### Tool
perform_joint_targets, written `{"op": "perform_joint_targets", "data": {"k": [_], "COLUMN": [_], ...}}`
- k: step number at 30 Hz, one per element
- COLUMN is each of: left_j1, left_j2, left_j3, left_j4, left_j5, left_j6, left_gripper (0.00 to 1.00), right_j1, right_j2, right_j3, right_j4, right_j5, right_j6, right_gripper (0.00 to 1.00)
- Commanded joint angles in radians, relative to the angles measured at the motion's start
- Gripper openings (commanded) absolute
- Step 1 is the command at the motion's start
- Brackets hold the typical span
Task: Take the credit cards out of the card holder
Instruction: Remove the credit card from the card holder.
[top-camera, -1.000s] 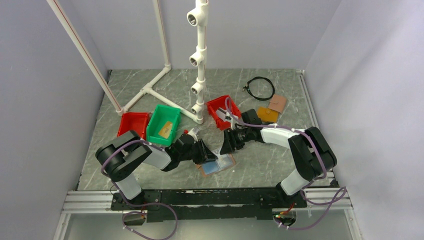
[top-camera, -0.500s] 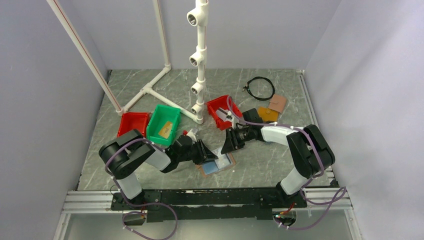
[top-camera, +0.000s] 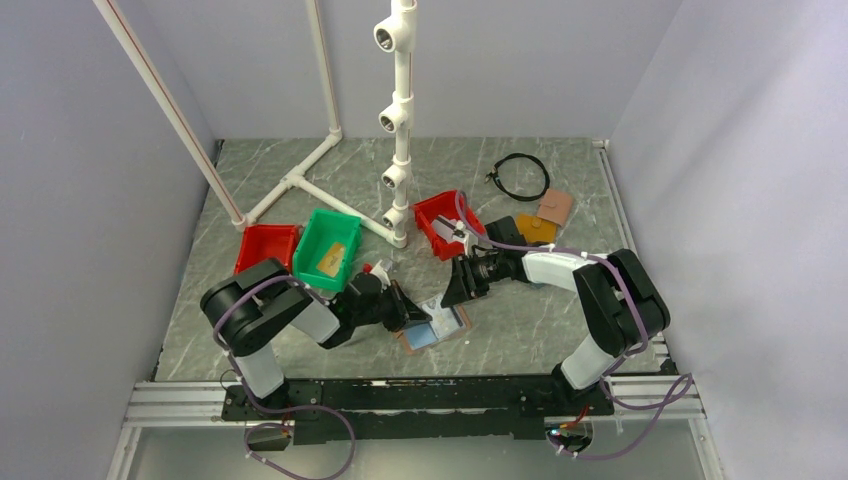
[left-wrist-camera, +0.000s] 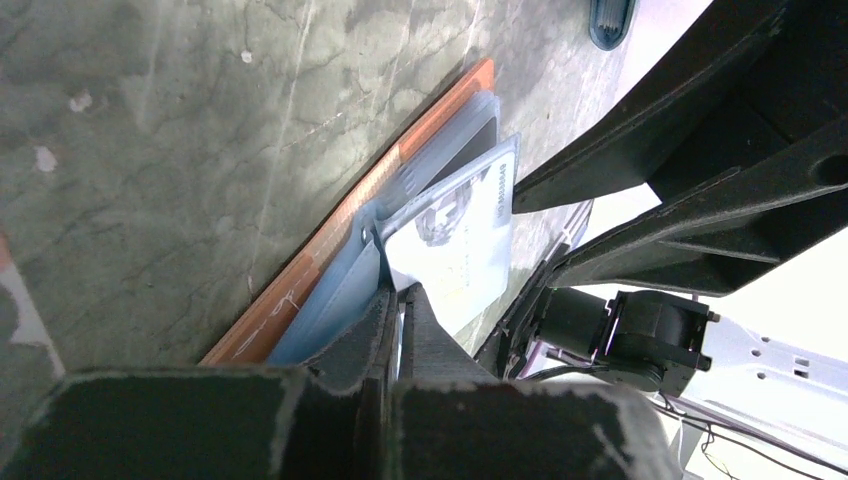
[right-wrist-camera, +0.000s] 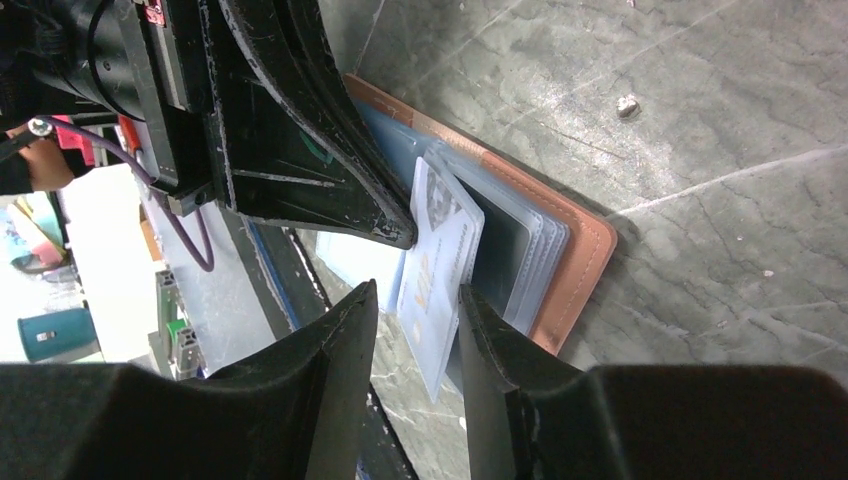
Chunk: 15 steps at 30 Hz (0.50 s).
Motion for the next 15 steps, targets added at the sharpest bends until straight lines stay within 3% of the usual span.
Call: {"op": "perform_joint_targets", "data": {"k": [1,6,15], "left_j1": [0.000,0.002,0.002], "left_j2": [0.047,0.026,-0.017], "left_j3": [-0.014,-0.035,-0.046], "left_j4": [0.091,0.154,0.158], "left_j5": [-0.014,-0.018,-0.022], "left_j6": [0.010,0.031,0.065], "left_gripper": [0.00,0.00,0.00], "right_j1": [0.014,0.000,-0.003], "right_j2": [-0.003,0.000,0.010], "right_j3": [0.001,0.010,0.008], "right_j4": [0.028,-0.007,-0.013], "right_j5": [-0.096,0.019,0.027], "right_j6": [0.036,-0.002,-0.009], "right_gripper": [0.40,0.53,0.55]}}
